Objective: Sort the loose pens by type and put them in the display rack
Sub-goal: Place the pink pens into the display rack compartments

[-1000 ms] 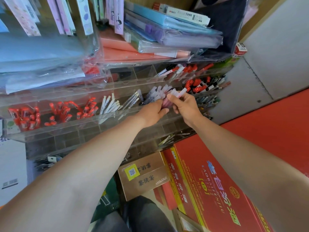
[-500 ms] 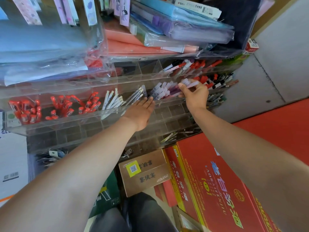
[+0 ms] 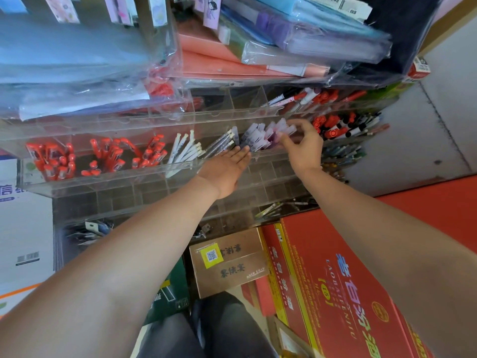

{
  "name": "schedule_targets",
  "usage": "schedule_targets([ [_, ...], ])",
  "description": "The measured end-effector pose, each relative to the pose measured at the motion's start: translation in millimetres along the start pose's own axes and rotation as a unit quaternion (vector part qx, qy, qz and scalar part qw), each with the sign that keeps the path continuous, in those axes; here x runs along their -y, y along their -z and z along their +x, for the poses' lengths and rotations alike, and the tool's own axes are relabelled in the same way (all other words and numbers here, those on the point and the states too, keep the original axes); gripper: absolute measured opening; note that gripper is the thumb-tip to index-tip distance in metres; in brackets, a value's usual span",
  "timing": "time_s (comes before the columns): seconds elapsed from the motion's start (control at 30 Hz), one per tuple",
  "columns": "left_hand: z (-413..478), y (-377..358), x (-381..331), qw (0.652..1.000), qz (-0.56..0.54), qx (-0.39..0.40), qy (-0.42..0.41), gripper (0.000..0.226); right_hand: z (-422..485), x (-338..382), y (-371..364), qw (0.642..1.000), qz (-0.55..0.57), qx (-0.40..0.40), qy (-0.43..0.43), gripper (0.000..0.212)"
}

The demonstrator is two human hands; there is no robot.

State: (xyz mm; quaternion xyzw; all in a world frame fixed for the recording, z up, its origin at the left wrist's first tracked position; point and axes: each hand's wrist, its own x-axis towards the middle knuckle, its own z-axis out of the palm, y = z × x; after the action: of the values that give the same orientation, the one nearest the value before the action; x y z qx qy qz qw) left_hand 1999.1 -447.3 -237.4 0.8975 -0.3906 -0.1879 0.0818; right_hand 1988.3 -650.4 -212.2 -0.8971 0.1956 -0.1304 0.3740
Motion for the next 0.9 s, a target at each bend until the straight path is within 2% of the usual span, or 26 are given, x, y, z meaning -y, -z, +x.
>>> schedule_targets([
  [0.1, 0, -1, 1, 1.0, -0.006, -0.003, 0.0, 0.075, -3, -2, 4, 0.999, -0.025, -0.011, 0.026, 0.021],
  [0.2, 0, -1, 0, 1.0, -0.004, -0.004, 0.001, 0.075, -4, -4, -2, 0.997, -0.069, 0.014, 0.028, 0.015],
  [0.3, 1, 0, 1, 1.0, 0.001, -0.002, -0.003, 0.075, -4, 3, -8, 0.994, -0.101, 0.03, 0.043, 0.022],
  [0.4, 1, -2, 3, 1.0, 0.001, -0.004, -0.005, 0.076, -6, 4, -9, 0.991, -0.112, 0.01, 0.067, 0.023],
  [0.67, 0, -5, 0, 1.0, 0.02, -0.001, 0.0, 0.076, -18, -3, -6, 0.984, -0.148, 0.061, 0.081, 0.034],
  [0.8, -2, -6, -5, 0.999, 0.038, 0.004, 0.013, 0.076, -31, -2, -1, 0.983, -0.149, 0.049, 0.095, 0.042],
  [0.9, -11, -5, -10, 0.999, 0.043, -0.015, 0.028, 0.072, -39, 0, -1, 0.984, -0.132, 0.046, 0.11, 0.037],
])
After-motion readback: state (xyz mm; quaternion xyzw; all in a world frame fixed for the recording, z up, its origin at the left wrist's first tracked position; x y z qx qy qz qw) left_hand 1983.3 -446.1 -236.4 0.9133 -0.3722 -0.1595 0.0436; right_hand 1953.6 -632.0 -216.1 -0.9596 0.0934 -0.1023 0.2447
